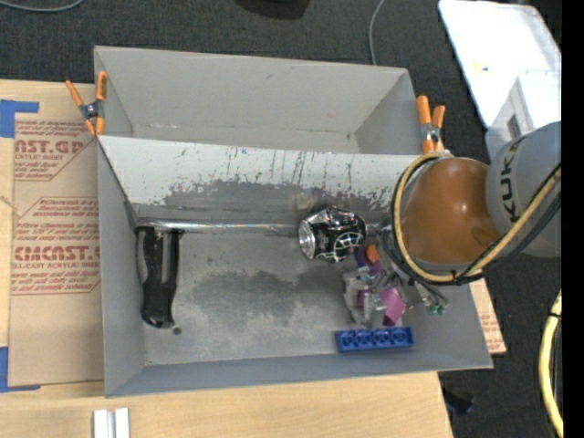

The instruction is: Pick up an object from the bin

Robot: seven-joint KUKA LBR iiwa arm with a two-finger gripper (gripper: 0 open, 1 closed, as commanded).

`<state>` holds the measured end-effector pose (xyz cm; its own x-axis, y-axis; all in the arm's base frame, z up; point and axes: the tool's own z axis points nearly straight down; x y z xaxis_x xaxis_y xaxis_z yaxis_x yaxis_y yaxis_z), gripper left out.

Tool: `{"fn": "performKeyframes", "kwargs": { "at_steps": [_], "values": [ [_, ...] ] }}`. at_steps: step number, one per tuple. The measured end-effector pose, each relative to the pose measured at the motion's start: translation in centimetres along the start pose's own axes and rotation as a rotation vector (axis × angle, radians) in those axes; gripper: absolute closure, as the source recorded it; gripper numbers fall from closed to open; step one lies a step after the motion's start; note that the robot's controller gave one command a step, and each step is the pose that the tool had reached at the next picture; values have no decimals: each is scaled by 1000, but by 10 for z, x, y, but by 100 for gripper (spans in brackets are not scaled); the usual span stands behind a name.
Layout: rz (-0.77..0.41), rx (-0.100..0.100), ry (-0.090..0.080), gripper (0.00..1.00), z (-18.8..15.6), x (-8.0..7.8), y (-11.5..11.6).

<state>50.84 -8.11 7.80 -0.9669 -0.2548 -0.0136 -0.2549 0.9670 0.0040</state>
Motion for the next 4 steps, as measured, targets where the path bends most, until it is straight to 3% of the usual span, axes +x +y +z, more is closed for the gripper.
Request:
{"fn": "performKeyframes", "kwargs": {
  "at_steps": [1, 3, 4],
  "values": [
    [-12, -6, -2, 100, 5, 11, -3],
    [-80, -10, -5, 100, 4, 9, -6],
    [-157, -11, -7, 100, 8, 6, -18]
  ]
}}
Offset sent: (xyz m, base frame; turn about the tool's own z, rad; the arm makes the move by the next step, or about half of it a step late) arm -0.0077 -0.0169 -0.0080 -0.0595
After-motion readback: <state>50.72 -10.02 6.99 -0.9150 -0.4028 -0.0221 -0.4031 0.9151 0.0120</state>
